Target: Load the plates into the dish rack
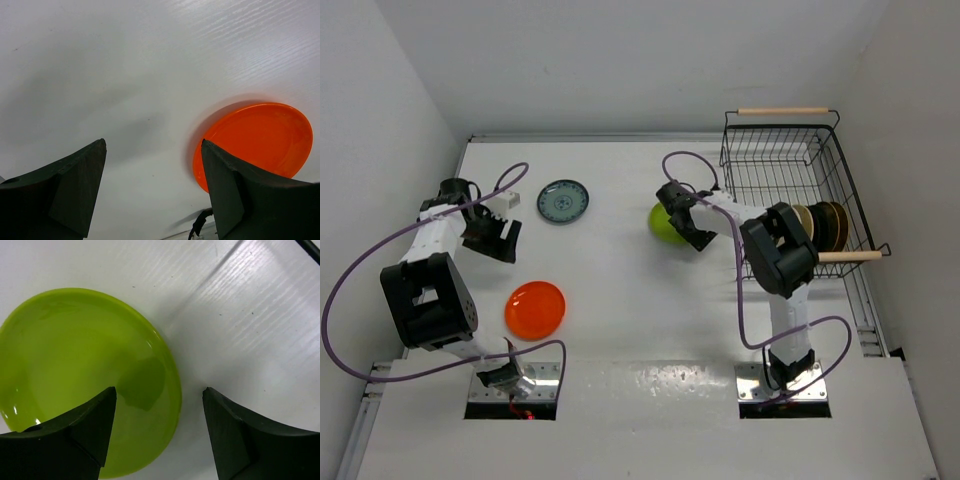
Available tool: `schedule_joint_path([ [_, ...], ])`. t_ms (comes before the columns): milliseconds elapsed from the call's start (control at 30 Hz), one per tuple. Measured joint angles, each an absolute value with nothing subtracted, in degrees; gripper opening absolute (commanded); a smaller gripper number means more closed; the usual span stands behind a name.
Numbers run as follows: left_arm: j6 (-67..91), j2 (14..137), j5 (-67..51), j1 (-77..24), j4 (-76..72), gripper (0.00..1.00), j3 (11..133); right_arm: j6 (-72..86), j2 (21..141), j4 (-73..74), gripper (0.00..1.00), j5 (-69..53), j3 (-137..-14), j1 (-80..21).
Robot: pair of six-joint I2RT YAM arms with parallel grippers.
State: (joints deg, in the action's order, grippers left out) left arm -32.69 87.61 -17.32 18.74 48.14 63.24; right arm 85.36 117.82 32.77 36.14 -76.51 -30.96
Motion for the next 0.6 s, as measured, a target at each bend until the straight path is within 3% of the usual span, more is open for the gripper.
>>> schedule_joint_path([
  [200, -32.75, 87.61, -17.74, 18.74, 48.53, 0.82, 63.24, 83.13, 117.27, 26.5, 0.32, 35.42, -74.28, -30.04],
  [233, -32.75, 87.61, -17.74, 18.74, 48.6, 0.82, 63.24, 82.91, 117.34, 26.09, 0.2, 35.18, -74.28, -29.91],
  [333, -32.75, 87.61, -17.74, 18.74, 48.71, 0.82, 63.24, 82.13, 117.43, 23.35, 0.0, 34.2, -74.08, -29.76],
  [600, -32.99, 87.61, -17.37, 18.74, 48.8, 0.82, 63.24, 60.12, 112.31, 8.67, 0.0, 32.64, -70.91, -31.53],
])
